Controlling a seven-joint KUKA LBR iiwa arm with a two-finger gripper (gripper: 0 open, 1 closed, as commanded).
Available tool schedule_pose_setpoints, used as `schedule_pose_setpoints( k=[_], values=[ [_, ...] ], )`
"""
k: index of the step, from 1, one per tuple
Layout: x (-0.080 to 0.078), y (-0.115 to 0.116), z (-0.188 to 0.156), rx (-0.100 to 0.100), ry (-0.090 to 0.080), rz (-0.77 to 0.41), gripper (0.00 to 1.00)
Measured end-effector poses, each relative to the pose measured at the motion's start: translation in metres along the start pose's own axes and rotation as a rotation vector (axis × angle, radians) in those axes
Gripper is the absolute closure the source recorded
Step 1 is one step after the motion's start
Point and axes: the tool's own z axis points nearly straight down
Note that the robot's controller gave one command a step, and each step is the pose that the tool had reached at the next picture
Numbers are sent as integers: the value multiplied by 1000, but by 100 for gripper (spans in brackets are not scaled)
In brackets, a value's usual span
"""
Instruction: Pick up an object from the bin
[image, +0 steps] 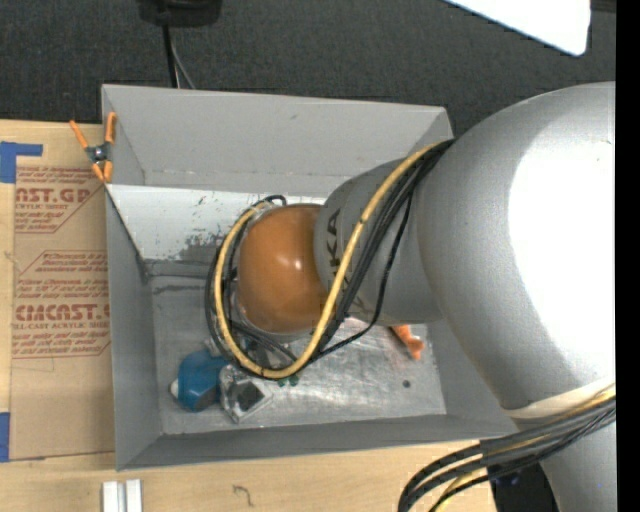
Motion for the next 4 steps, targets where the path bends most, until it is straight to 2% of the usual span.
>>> schedule_pose_setpoints(
  k=[4],
  values=[
    [0, 0, 0, 0, 0, 0, 100]
  ],
)
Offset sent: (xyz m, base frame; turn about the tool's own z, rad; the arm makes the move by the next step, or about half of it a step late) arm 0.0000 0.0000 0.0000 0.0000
